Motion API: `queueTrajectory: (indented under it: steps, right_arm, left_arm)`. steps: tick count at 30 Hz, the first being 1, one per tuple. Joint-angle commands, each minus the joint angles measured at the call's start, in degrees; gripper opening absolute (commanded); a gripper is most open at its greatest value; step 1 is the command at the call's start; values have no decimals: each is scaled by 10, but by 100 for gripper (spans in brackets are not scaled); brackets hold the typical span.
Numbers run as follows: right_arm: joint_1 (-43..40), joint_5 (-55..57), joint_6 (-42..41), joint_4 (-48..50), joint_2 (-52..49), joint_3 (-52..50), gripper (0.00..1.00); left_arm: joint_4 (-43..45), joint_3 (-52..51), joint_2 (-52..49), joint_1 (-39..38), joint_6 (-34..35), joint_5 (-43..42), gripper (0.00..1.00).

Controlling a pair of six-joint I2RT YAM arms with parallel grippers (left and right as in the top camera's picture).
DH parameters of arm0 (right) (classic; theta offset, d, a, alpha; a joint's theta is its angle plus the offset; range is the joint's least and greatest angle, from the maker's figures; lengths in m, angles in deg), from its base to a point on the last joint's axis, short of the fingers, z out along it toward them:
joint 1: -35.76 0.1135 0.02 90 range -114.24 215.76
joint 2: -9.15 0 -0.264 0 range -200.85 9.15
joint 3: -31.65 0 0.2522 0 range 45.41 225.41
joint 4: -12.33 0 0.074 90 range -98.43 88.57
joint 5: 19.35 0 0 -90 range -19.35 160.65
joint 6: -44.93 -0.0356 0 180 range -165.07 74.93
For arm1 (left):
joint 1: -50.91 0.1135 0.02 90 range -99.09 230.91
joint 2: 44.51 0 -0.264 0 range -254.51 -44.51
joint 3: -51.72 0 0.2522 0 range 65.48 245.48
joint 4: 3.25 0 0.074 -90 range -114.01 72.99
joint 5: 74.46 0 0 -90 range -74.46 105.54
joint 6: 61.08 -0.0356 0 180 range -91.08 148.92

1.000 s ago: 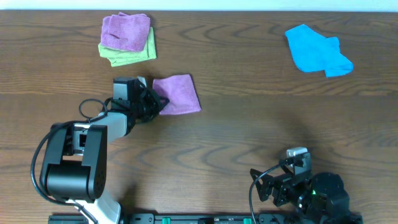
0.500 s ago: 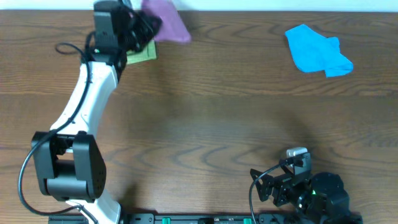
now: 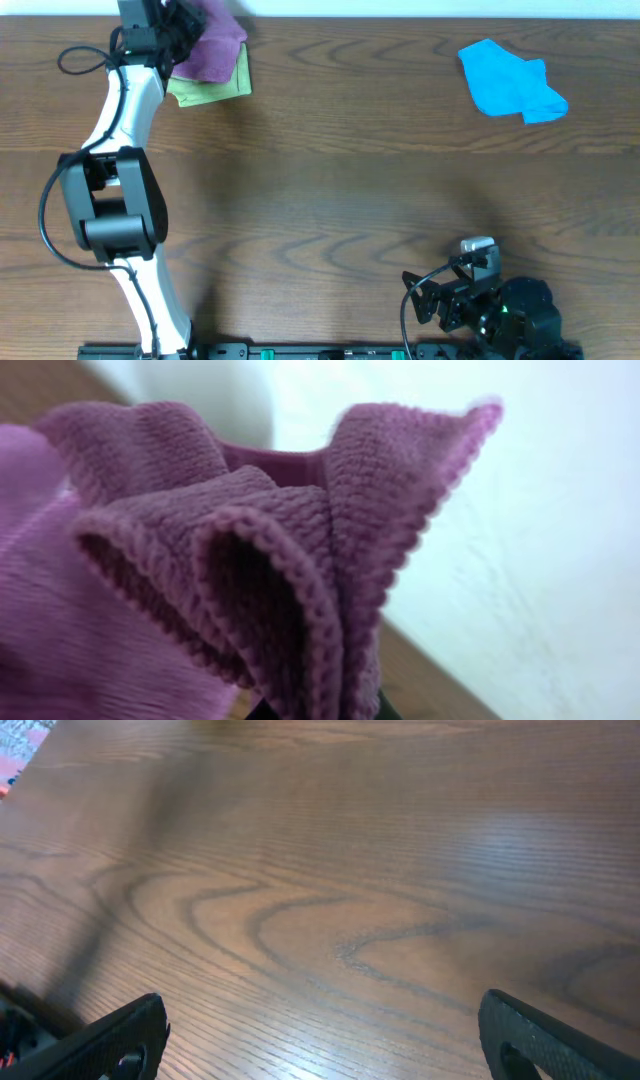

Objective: Fold the cloth
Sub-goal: 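Carry the folded cloth to the back-left stack and place it on top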

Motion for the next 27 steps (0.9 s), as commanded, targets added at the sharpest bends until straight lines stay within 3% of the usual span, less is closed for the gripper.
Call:
queueTrajectory:
  steps: [1,13,23,27]
  right_arm:
    - [-4,4,-8,0,3,-1,99]
    - [-4,4,-8,0,3,-1,99]
    - [-4,4,-8,0,3,-1,99]
    - [-4,4,-8,0,3,-1,99]
  left_arm:
    - [-3,21,-23,10,-15,-20,6]
    - [-119,21,-34,20,-122,23,6]
    - [-152,21,-34,36,-163,35,6]
    - [-163,21,-34,49,-167,34,18]
